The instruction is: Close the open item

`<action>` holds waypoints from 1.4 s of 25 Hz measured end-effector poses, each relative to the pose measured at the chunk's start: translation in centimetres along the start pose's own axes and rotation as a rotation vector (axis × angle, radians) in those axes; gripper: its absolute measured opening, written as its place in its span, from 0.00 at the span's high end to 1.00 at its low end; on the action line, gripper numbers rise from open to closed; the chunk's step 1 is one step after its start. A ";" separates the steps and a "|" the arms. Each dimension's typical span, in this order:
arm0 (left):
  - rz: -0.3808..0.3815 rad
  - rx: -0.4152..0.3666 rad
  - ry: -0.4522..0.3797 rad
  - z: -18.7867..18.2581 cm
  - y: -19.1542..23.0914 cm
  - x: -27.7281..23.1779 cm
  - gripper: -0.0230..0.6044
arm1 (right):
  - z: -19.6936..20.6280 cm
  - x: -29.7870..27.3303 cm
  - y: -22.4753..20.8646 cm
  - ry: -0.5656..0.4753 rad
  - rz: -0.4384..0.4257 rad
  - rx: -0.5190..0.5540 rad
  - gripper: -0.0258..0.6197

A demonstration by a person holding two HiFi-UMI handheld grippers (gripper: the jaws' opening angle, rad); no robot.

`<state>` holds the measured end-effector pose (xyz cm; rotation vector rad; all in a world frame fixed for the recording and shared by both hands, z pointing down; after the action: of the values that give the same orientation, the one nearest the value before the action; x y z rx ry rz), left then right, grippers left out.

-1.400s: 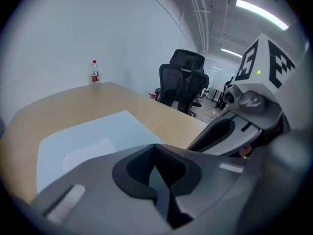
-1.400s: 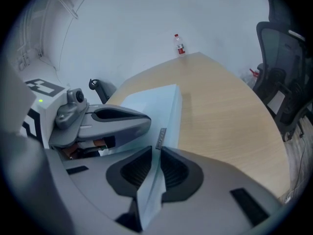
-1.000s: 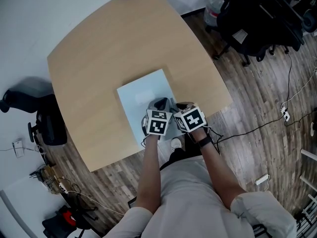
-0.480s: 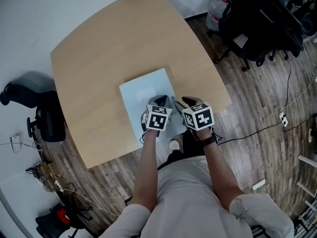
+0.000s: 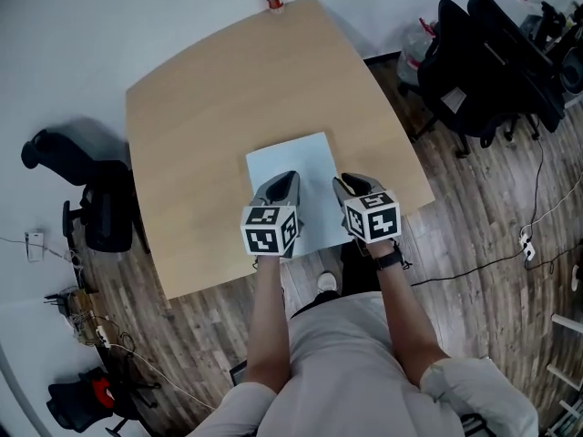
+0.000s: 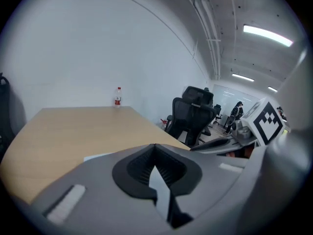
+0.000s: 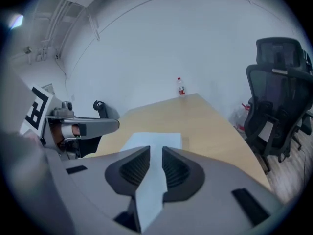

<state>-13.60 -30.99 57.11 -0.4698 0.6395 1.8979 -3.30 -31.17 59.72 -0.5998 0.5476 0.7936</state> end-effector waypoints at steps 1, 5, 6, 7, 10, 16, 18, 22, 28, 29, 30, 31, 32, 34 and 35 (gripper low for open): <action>-0.005 -0.008 -0.027 -0.7 0.0 0.9 0.95 | -0.5 0.4 0.5 -0.021 0.004 0.010 0.83; -0.021 -0.031 -0.127 -2.6 -0.2 4.7 0.95 | -2.7 2.5 2.7 -0.110 0.015 0.053 0.86; -0.023 -0.034 -0.149 -2.9 -0.2 5.7 0.95 | -3.2 3.1 3.4 -0.132 0.018 0.065 0.87; -0.023 -0.037 -0.168 -3.2 -0.3 6.6 0.95 | -3.7 3.8 4.0 -0.152 0.022 0.078 0.87; -0.038 -0.063 -0.221 -3.9 -0.8 9.3 0.95 | -4.9 5.9 6.0 -0.204 0.036 0.122 0.88; -0.104 -0.100 -0.350 -4.8 -1.3 14.3 0.95 | -6.9 10.1 9.1 -0.324 0.073 0.187 0.90; -0.116 -0.102 -0.386 -4.9 -1.3 15.9 0.95 | -7.1 11.1 10.2 -0.360 0.077 0.204 0.90; -0.140 -0.125 -0.439 -4.8 -1.8 18.3 0.95 | -7.1 13.0 12.0 -0.424 0.083 0.233 0.91; -0.160 -0.156 -0.492 -4.5 -2.1 21.0 0.95 | -6.8 14.3 14.1 -0.469 0.090 0.254 0.94; -0.159 -0.150 -0.497 -4.4 -2.0 21.3 0.95 | -6.7 14.4 14.4 -0.473 0.094 0.262 0.94; -0.158 -0.142 -0.503 -4.3 -1.9 21.5 0.95 | -6.7 14.6 14.6 -0.480 0.100 0.268 0.94; -0.159 -0.136 -0.508 -4.3 -1.8 21.8 0.95 | -6.6 14.8 14.7 -0.489 0.110 0.272 0.94; -0.163 -0.135 -0.513 -4.3 -1.8 22.0 0.95 | -6.6 15.0 14.7 -0.498 0.123 0.275 0.94; -0.170 -0.137 -0.521 -4.2 -1.8 22.3 0.95 | -6.5 15.5 14.5 -0.514 0.154 0.276 0.94; -0.172 -0.140 -0.525 -4.1 -1.8 22.5 0.95 | -6.5 15.8 14.4 -0.522 0.167 0.274 0.94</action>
<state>-20.57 -16.98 40.34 -0.0957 0.1169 1.8036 -6.77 -19.90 40.78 -0.0819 0.2185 0.9714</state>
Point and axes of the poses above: the fingertips, and each gripper's own axes: x backward along the fingers, y to its left, z out of its underside, the point moved 1 cm from there along x, backward along the fingers, and after that the axes turned 6 degrees about y, right-handed, at the moved point
